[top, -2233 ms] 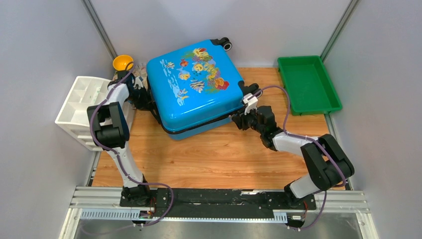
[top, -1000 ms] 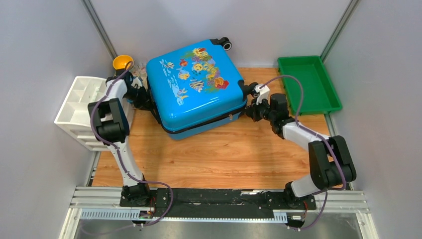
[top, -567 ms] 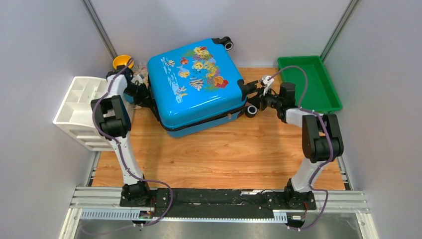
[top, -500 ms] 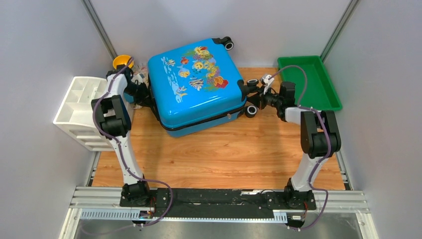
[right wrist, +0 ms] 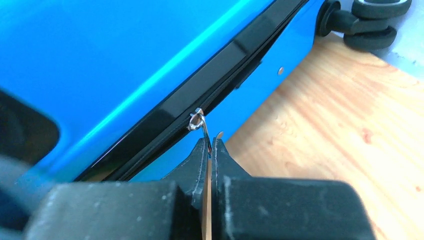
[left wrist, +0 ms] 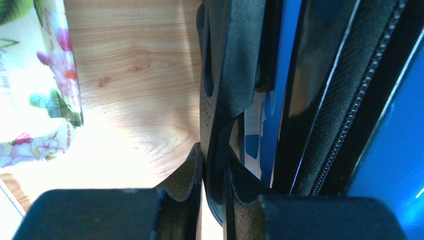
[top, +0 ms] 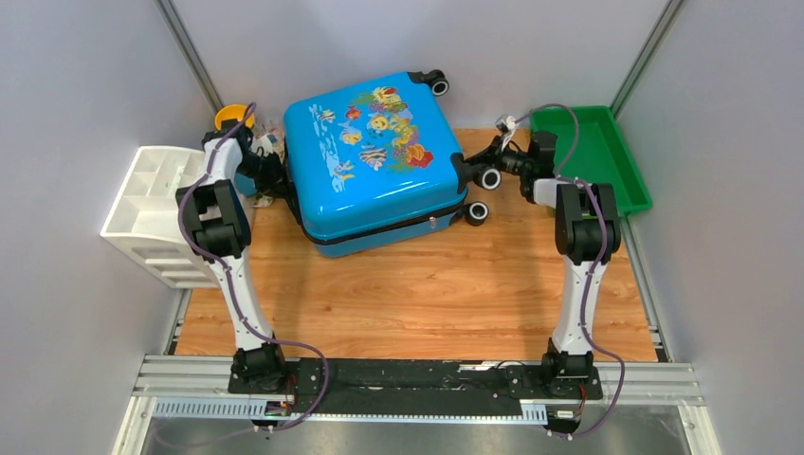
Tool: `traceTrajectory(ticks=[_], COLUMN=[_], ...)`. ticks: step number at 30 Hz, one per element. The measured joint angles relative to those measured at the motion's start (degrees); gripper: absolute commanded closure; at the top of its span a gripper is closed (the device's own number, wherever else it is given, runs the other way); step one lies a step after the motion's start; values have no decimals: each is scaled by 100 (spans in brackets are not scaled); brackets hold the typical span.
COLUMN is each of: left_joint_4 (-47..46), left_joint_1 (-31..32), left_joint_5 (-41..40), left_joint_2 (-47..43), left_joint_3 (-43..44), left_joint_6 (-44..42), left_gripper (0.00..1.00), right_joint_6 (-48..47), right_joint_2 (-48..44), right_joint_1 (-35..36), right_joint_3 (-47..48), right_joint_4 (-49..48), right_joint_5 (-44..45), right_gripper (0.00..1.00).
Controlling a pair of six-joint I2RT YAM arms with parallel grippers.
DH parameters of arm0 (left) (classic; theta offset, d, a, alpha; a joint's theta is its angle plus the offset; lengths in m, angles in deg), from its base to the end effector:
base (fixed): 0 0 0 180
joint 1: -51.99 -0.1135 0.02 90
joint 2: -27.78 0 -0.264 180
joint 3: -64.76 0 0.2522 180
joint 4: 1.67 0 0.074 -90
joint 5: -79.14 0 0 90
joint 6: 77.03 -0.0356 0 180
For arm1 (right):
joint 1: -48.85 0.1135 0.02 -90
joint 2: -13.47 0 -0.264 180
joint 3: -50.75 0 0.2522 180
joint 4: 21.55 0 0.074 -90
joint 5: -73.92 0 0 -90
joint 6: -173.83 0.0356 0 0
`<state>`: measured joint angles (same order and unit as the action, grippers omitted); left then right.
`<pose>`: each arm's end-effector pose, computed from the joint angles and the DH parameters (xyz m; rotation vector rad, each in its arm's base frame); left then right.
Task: Open, take out, and arrange the luggage
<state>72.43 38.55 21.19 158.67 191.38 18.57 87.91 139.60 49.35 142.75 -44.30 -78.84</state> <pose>0.4570 0.0898 0.1923 -0.3824 2.7756 -0.7830 0.4726 0.0358 0.1674 -0.7397 1.6047 1.0151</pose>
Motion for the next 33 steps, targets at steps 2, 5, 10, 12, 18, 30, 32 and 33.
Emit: traceTrajectory(ticks=[2,5,10,12,18,30,32,33], left_joint_4=[-33,-146,-564,-977,-1967,-3644,-3818,-3893], left_joint_1=[15,22,9,-2,-57,-173,-164,-157], left_joint_5=[24,50,94,31,-278,-481,-505,-514], left_joint_2=[0,0,-94,-238,-839,-2771,-2852,-2857], left_joint_3=[0,0,-151,-400,-1226,-2151,-2177,-2186], left_joint_6=[-39,-50,-48,-87,-98,391,518,586], left_gripper=[100,83,53,42,31,23,23,23], right_joint_6=[197,463,671,494,-219,-271,-267,-271], right_joint_2=[280,538,533,385,-245,-251,-234,-216], right_joint_1=[4,7,-42,-129,-326,-240,-190,-144], right_joint_3=[446,940,1248,1261,1338,2258,2264,2262], right_joint_4=[-22,15,417,1104,3163,5925,6159,6282], right_joint_5=[-22,42,492,750,1493,2544,2658,2702], right_gripper=[100,100,71,63,54,54,54,55])
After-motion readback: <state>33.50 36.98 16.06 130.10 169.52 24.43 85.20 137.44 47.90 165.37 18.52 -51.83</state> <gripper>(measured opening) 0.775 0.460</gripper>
